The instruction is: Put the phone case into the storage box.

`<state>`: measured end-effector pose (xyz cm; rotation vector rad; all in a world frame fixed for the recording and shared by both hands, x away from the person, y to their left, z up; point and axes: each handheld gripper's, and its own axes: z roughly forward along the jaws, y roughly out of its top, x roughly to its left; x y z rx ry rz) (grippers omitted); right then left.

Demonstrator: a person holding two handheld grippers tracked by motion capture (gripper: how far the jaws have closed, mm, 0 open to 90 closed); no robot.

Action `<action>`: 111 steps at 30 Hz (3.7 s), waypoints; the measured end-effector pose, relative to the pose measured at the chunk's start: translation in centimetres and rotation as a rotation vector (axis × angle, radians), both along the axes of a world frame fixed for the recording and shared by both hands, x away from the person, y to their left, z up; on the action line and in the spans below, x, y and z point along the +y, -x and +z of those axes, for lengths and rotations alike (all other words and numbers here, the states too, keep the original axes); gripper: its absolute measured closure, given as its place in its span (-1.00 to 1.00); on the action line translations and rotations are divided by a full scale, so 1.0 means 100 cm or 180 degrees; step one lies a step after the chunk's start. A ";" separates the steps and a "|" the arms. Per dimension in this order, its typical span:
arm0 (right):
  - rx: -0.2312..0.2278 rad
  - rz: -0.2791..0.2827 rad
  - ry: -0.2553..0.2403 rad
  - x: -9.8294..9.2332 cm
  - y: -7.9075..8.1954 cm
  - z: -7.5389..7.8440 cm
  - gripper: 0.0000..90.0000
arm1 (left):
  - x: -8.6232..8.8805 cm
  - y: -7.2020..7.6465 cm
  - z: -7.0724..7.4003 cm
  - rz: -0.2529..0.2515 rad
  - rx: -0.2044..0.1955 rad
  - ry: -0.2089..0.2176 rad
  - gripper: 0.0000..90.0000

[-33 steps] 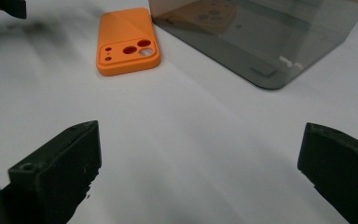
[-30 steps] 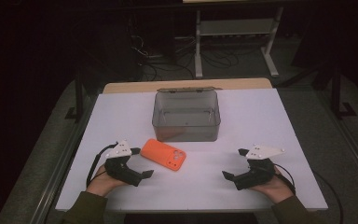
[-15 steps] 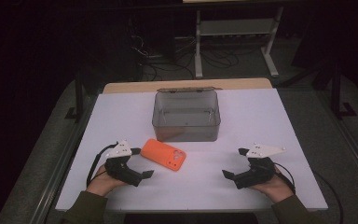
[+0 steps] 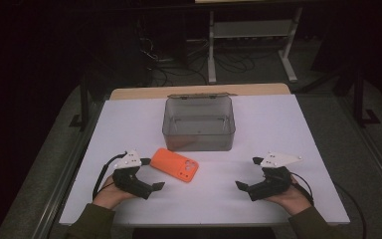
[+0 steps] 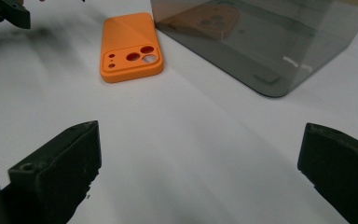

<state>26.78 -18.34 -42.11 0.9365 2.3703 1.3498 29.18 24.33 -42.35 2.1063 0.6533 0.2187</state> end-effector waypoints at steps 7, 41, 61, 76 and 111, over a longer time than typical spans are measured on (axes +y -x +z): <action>-0.0014 0.0062 0.0006 0.006 -0.002 0.001 -1.00 | 0.000 0.001 0.000 -0.0005 0.0007 -0.0003 -1.00; 0.0028 0.0150 -0.0065 0.023 -0.016 0.008 -1.00 | -0.002 0.001 0.000 -0.0022 0.0022 0.0004 -1.00; 0.0049 0.0182 -0.0081 0.028 -0.024 0.010 -1.00 | -0.003 0.000 -0.001 -0.0035 0.0029 0.0005 -1.00; 0.0061 0.0195 -0.0076 0.033 -0.030 0.012 -1.00 | -0.003 0.000 -0.001 -0.0041 0.0033 0.0009 -1.00; 0.0061 0.0255 -0.0051 0.045 -0.041 0.014 -1.00 | -0.005 -0.001 -0.001 -0.0077 0.0046 -0.0019 -1.00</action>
